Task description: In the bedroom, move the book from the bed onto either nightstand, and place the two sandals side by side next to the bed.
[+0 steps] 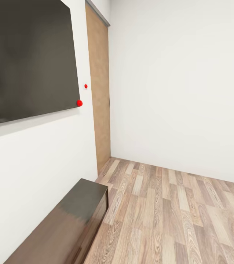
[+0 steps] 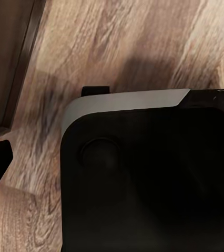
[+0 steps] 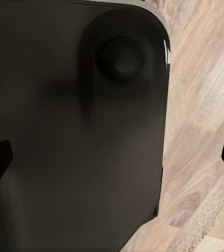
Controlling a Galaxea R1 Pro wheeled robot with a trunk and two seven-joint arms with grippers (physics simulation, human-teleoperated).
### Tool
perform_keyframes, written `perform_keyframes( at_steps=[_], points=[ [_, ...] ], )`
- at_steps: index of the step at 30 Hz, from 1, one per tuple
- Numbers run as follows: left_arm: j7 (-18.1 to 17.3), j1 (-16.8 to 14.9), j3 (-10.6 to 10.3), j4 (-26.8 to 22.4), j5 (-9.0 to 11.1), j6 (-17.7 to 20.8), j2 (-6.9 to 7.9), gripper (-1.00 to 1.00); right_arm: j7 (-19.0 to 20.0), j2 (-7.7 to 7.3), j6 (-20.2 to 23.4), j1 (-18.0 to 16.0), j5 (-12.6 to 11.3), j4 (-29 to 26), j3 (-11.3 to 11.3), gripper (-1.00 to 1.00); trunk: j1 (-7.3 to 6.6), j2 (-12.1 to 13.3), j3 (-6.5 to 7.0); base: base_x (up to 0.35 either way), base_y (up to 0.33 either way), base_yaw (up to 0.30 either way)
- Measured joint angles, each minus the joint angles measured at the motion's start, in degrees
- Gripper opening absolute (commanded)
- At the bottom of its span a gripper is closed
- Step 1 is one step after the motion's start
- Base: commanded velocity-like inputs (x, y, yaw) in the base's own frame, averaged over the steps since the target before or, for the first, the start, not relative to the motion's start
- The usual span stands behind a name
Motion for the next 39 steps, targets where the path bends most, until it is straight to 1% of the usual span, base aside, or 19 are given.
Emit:
perform_keyframes(
  at_steps=[5,14,18,39],
  points=[
    [0.0,0.0,0.0,0.0,0.0,0.0,0.00,1.00,0.0,0.00,0.0,0.0,0.0,0.0,0.0,1.00,0.00,0.0,0.00,0.056,0.000,0.000],
    [0.0,0.0,0.1,-0.1,0.0,0.0,0.00,1.00,0.0,0.00,0.0,0.0,0.0,0.0,0.0,1.00,-0.01,0.0,0.00,0.187,0.000,-0.001],
    [0.0,0.0,0.1,0.0,0.0,0.0,0.00,1.00,0.0,0.00,0.0,0.0,0.0,0.0,0.0,1.00,0.00,0.0,0.02,0.047,0.000,-0.090],
    [0.0,0.0,0.1,-0.1,0.0,0.0,0.00,1.00,0.0,0.00,0.0,0.0,0.0,0.0,0.0,1.00,0.00,0.0,0.49,0.009,0.000,-0.252]
  ],
)
